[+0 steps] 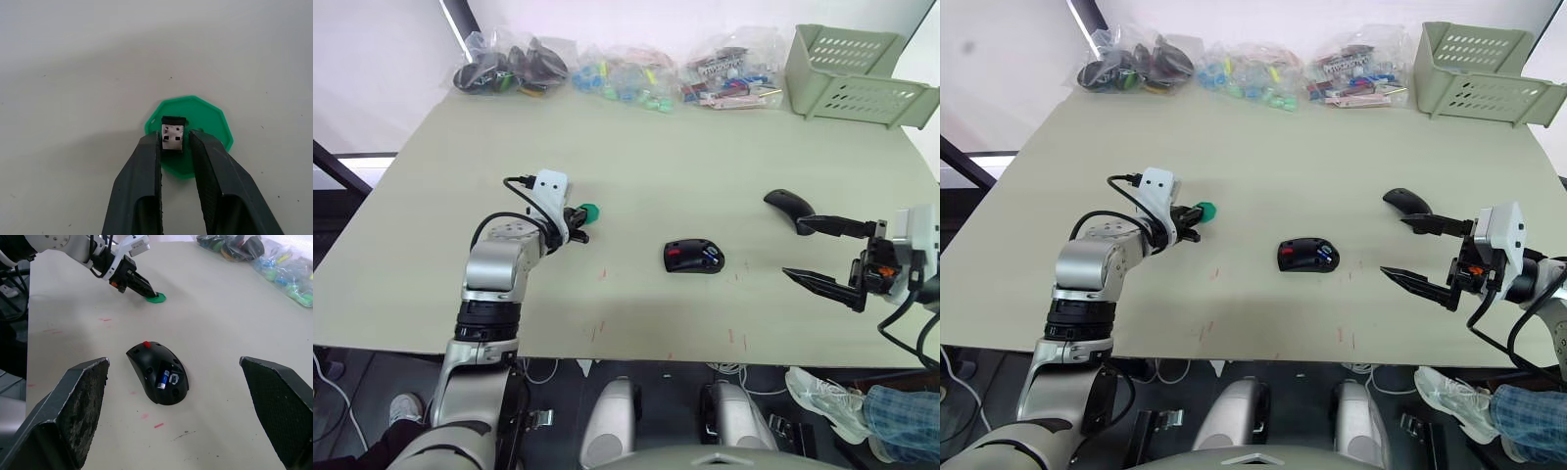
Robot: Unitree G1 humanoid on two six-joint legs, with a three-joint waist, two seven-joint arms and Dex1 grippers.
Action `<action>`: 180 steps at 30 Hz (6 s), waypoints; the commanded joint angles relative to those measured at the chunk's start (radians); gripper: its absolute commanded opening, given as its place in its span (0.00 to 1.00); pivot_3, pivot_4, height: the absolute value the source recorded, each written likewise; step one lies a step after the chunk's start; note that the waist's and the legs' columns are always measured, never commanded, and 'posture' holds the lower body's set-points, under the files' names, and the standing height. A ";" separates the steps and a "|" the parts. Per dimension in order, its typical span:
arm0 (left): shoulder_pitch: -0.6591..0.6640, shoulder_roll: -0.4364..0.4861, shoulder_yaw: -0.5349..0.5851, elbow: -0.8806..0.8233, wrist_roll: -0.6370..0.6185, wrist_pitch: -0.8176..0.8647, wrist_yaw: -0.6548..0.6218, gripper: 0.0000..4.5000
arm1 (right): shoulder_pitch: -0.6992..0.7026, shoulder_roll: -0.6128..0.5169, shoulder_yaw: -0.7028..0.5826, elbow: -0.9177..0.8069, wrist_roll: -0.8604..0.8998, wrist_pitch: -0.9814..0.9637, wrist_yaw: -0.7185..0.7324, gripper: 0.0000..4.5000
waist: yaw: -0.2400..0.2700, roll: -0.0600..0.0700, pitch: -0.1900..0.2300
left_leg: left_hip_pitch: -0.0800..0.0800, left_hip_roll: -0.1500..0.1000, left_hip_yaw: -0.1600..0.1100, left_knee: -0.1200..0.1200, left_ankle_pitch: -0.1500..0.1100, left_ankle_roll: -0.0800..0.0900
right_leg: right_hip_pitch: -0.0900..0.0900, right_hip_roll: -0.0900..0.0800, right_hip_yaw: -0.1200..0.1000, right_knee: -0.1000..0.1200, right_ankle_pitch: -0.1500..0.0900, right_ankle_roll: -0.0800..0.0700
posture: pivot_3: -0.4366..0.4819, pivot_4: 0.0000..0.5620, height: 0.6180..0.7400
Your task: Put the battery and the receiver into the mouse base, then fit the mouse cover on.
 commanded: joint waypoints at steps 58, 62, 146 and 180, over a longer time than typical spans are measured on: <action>-0.069 0.334 -0.152 -0.305 -0.289 -0.278 -0.818 0.01 | -1.134 0.367 0.351 0.747 0.561 1.292 -0.699 0.59 | -0.025 0.000 0.000 | -0.006 0.001 0.007 -0.003 0.000 0.001 | -0.010 0.002 0.007 0.000 0.002 -0.003 | 0.48 0.27 1.00; -0.078 0.332 -0.157 -0.294 -0.283 -0.288 -0.821 0.01 | -1.132 0.368 0.357 0.758 0.600 1.292 -0.731 0.59 | -0.028 0.000 0.000 | -0.006 0.001 0.007 -0.003 0.000 0.001 | -0.010 0.002 0.007 0.000 0.002 -0.003 | 0.48 0.27 1.00; -0.172 0.094 -0.460 0.005 -0.003 -0.431 -0.801 0.99 | -1.359 -0.037 1.020 0.277 0.060 1.094 -0.178 0.00 | -0.027 0.003 0.004 | -0.008 0.002 0.008 -0.007 0.000 0.001 | -0.016 0.003 0.010 -0.002 0.002 -0.003 | 0.48 0.27 1.00; -0.207 -0.021 -0.534 0.156 0.151 -0.475 -0.821 0.65 | -1.442 0.156 1.204 0.561 -0.285 1.054 0.125 0.00 | -0.027 0.003 0.003 | -0.009 0.002 0.008 -0.003 0.000 0.001 | -0.017 0.003 0.010 0.003 0.002 -0.003 | 0.48 0.27 1.00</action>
